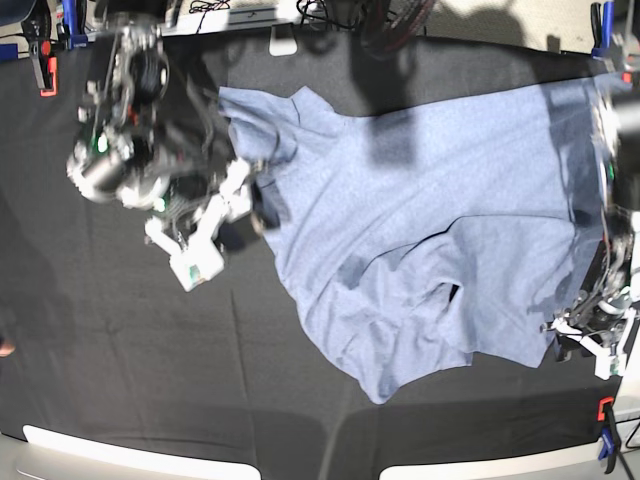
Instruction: Layout the t-shirt on the table in an organized manner, then fold the t-shirt properly
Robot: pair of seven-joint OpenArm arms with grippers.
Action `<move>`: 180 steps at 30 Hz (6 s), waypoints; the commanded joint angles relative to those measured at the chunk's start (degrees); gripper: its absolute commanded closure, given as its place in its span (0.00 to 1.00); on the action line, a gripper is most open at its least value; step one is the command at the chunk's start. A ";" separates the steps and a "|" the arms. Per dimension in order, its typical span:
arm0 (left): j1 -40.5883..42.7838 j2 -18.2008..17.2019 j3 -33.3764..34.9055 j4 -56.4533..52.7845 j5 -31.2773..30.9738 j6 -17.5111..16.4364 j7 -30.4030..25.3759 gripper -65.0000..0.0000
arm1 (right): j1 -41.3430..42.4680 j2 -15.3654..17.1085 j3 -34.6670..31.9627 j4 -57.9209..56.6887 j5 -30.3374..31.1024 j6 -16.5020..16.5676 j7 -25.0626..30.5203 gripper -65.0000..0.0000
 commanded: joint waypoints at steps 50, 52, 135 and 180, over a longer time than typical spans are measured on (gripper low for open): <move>-8.83 1.07 2.69 -20.57 2.47 20.68 -18.43 1.00 | -7.10 -0.70 0.17 11.91 5.92 0.39 -0.24 0.50; -9.53 1.09 2.69 -20.50 2.45 22.14 -19.39 1.00 | -7.10 -0.68 0.17 11.91 5.92 0.37 -0.24 0.50; 52.65 5.88 -17.55 64.72 -10.49 12.02 9.42 0.83 | 29.20 -4.68 -11.39 -37.90 -12.59 -12.33 11.37 0.50; 52.68 5.88 -17.55 64.72 -10.47 9.11 9.20 0.83 | 43.08 -12.55 -11.41 -68.72 -30.84 -20.87 19.08 0.52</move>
